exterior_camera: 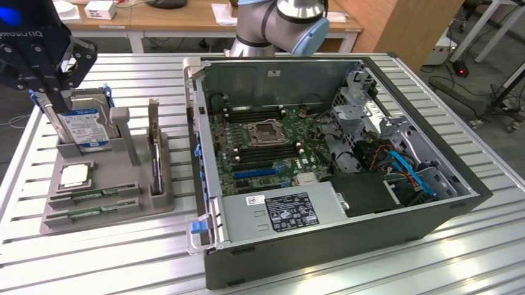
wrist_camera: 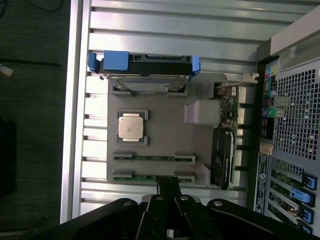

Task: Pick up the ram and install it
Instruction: 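Pick up the ram and move it above insertion slot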

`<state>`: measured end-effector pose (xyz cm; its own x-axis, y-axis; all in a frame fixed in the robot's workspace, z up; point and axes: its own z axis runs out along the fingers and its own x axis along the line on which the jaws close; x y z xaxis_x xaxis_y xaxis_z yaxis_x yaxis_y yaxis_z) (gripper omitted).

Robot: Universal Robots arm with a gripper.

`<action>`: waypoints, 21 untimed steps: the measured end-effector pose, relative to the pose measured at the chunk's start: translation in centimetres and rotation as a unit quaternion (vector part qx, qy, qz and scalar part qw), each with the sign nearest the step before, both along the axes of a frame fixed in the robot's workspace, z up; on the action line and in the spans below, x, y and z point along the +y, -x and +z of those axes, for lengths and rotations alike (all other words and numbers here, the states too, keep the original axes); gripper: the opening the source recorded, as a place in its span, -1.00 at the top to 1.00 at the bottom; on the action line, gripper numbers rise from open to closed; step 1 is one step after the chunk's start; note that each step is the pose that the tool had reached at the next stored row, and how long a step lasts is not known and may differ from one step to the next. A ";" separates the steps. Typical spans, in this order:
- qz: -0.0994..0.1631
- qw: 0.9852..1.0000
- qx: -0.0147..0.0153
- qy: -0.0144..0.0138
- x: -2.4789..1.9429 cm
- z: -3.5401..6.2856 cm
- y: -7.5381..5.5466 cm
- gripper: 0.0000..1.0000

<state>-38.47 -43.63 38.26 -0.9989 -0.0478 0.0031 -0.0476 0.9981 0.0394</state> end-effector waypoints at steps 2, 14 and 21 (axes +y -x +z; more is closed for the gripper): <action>0.000 1.000 0.000 0.000 0.00 0.00 0.0 0.81; 0.024 1.000 0.000 0.001 0.00 -0.01 0.0 0.81; 0.071 0.997 0.000 0.005 0.00 -0.01 0.0 0.81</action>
